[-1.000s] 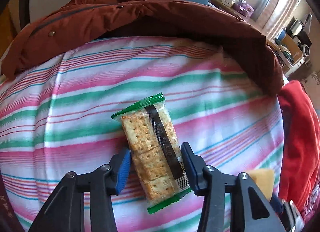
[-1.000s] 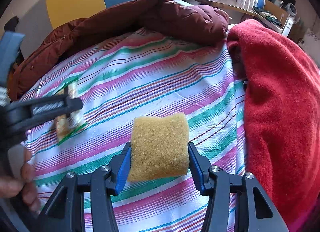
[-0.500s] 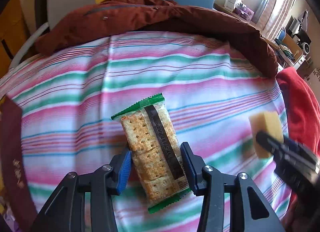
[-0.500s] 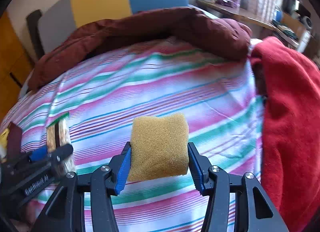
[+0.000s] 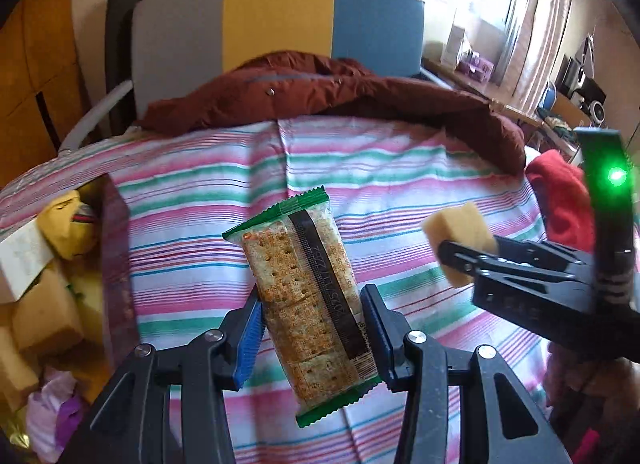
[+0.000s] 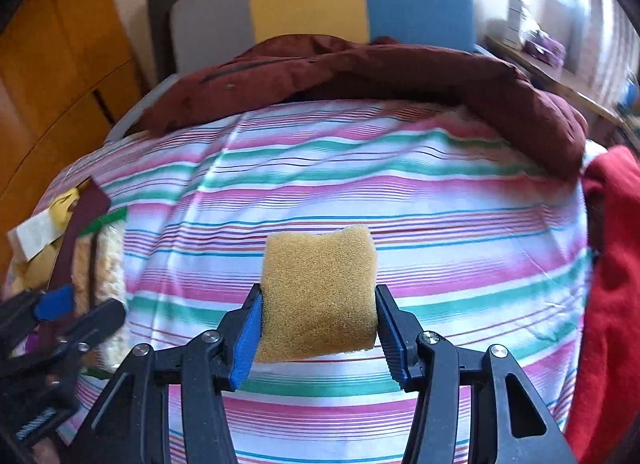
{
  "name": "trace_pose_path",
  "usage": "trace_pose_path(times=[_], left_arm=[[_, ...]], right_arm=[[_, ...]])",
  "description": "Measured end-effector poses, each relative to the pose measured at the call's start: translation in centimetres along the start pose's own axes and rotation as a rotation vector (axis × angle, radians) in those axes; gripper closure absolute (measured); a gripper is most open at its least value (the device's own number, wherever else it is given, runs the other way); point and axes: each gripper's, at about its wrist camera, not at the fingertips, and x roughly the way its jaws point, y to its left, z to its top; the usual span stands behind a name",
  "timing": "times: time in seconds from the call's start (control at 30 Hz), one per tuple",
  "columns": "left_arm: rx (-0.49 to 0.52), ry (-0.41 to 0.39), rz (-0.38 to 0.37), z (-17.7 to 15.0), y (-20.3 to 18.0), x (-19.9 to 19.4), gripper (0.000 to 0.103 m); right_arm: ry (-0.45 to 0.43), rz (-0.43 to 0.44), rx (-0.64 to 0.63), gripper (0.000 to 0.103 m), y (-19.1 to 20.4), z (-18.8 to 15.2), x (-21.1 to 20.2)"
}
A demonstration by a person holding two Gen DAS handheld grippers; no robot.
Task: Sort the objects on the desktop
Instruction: 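Lift the sponge with the right tool while the left tool lifts the cracker packet, then carry the sponge and cracker packet into the gold box and open both tools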
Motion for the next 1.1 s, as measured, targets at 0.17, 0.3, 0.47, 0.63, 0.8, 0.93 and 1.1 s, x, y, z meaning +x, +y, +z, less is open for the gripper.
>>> trace_pose_path(times=[0.17, 0.3, 0.47, 0.63, 0.8, 0.93, 1.1], left_arm=[[-0.006, -0.054, 0.024, -0.1, 1.1, -1.9, 0.056], [-0.008, -0.101, 0.052, -0.4, 2.5, -4.1, 0.056], [-0.036, -0.136, 0.087, -0.9, 4.7, -6.4, 0.056], [-0.066, -0.150, 0.128, -1.6, 7.2, -7.6, 0.056], [-0.109, -0.145, 0.168, -2.5, 10.0, -8.0, 0.056], [-0.144, -0.141, 0.207, -3.3, 12.3, -8.2, 0.056], [-0.174, -0.130, 0.245, -4.3, 14.9, -8.3, 0.056]], right_arm=[[-0.020, 0.037, -0.040, 0.049, 1.4, -0.3, -0.4], [-0.022, 0.050, -0.068, 0.049, 2.3, -0.5, -0.3], [-0.005, 0.052, -0.106, 0.049, 3.4, -0.8, 0.2], [-0.004, 0.055, -0.123, 0.049, 4.4, -1.1, 0.2], [-0.005, 0.080, -0.124, 0.049, 5.4, -1.3, -0.1], [-0.022, 0.099, -0.149, 0.049, 7.0, -1.3, -0.8], [-0.032, 0.129, -0.175, 0.049, 9.1, -1.4, -1.7]])
